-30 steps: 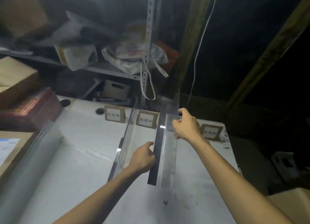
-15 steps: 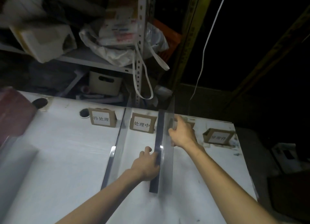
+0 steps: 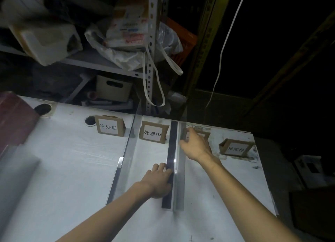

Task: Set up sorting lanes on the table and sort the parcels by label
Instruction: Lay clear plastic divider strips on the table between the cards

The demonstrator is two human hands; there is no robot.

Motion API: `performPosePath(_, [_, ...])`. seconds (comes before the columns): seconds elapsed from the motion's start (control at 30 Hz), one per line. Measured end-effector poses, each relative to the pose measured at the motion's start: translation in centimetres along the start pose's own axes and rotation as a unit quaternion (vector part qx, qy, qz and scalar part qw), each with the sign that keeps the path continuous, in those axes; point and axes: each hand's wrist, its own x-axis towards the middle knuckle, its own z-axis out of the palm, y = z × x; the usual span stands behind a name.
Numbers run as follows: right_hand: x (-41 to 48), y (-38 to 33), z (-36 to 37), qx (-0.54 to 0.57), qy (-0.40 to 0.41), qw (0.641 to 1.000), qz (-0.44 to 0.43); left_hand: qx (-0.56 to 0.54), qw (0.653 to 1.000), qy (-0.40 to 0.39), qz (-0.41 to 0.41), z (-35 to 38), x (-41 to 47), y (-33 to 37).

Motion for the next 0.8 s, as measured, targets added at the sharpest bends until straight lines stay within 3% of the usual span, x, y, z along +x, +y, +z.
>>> performPosePath(0.27, [-4.6, -0.7, -3.2, 0.006, 0.024, 0.998, -0.050, -0.127, 0.989, 0.071, -0.002, -2.7, -3.3, 0.9])
performPosePath(0.43, [-8.2, -3.3, -3.5, 0.035, 0.021, 0.991, -0.128, -0.178, 0.972, 0.151, 0.003, -4.9, -9.7, 0.5])
performPosePath(0.57, [-11.9, -8.1, -1.4, 0.043, -0.036, 0.979, -0.197, -0.250, 0.937, 0.242, -0.019, -5.3, -16.5, -2.2])
performPosePath(0.8, [-18.0, -17.6, 3.6, -0.005, -0.103, 0.950, -0.296, -0.276, 0.899, 0.325, -0.105, -3.8, -28.0, -10.4])
